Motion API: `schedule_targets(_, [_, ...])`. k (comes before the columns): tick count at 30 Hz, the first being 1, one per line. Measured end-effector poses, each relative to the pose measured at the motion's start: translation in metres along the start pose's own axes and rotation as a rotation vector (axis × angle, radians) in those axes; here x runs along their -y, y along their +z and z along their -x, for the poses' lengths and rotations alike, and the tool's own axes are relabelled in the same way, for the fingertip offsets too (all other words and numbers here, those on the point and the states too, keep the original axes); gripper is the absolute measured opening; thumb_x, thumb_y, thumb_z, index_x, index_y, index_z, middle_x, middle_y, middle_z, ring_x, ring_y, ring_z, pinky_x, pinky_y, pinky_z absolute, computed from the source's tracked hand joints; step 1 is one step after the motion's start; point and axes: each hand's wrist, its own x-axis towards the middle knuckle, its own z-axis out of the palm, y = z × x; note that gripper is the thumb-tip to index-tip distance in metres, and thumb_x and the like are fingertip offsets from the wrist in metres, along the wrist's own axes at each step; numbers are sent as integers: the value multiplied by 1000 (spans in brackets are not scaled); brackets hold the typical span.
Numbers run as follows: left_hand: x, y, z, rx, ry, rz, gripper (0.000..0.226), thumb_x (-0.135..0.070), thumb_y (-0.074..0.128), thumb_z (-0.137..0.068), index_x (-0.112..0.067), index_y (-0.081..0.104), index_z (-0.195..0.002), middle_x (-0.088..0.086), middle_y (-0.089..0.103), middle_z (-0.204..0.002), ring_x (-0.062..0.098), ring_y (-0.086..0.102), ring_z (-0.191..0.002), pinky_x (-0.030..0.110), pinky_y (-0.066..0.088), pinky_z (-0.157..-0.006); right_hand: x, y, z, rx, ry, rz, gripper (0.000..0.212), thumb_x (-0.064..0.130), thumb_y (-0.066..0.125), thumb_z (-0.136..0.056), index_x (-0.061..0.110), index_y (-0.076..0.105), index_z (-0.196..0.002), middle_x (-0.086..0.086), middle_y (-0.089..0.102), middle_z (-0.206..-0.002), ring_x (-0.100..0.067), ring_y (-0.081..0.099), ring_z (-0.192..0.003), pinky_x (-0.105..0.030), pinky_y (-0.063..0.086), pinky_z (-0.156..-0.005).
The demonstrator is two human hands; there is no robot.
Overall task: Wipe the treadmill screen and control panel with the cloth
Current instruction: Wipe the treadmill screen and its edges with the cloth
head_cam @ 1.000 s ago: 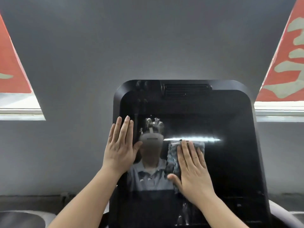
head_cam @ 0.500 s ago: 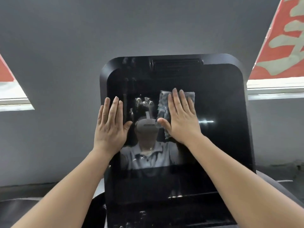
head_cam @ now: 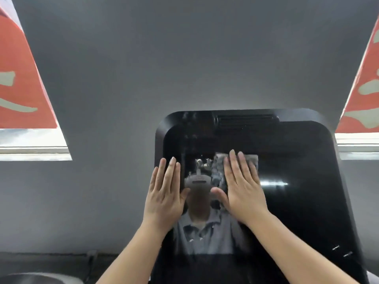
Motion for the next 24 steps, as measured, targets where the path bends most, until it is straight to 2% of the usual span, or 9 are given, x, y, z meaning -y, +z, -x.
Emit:
schedule_targets(2, [1,0,1,-10,17,9,66,-43,28,-108,5,34,-152,19,26,-164,38,18,-153,54,23,-120,5,-14,-46,2,-2,19,97,80,-4,-92,9,0,-158,-10,-12,-166,-26,-17,-153,-46,-3,-124])
schedule_targets(4, [2,0,0,-14,20,17,66,-44,23,-109,5,35,-152,18,27,-164,38,18,-153,54,22,-121,11,-18,-63,-7,7,15,96,80,-6,-90,11,-5,-157,-8,-16,-165,-24,-21,-152,-46,-5,-124])
schedule_targets(7, [2,0,0,-3,10,30,68,-47,21,-110,4,34,-153,17,26,-164,37,17,-154,52,19,-123,22,-10,-35,-39,-2,-15,93,77,6,-96,8,7,-158,-11,-2,-168,-27,-8,-155,-49,6,-124])
schedule_targets(10, [2,0,1,-4,10,37,69,-48,21,-110,4,34,-153,17,25,-165,36,16,-154,51,20,-122,41,14,31,-33,-94,-40,96,76,18,-97,1,20,-156,-17,12,-167,-31,8,-154,-50,16,-120])
schedule_targets(14, [2,0,2,-8,9,46,69,-49,21,-110,4,32,-153,16,24,-165,35,16,-155,50,20,-122,51,34,88,-10,-184,-31,102,81,25,-92,2,24,-155,-16,17,-166,-31,17,-153,-49,22,-116])
schedule_targets(18, [3,-1,0,-5,14,62,69,-49,24,-109,2,31,-154,16,25,-165,35,17,-154,51,20,-122,45,14,22,-65,-187,-9,98,79,20,-94,2,30,-154,-16,17,-166,-30,15,-153,-48,18,-118])
schedule_targets(21, [3,1,1,-27,-12,62,67,-44,28,-107,4,33,-153,18,26,-164,33,19,-154,51,22,-120,48,-5,-37,-47,-131,5,97,79,12,-95,5,19,-157,-12,8,-167,-28,3,-155,-47,8,-121])
schedule_targets(24, [3,0,2,-20,-22,74,69,-48,29,-107,2,30,-154,17,25,-165,31,17,-154,49,20,-122,53,-3,-35,-46,-92,-19,90,74,12,-98,6,16,-158,-11,6,-168,-26,0,-155,-45,6,-122])
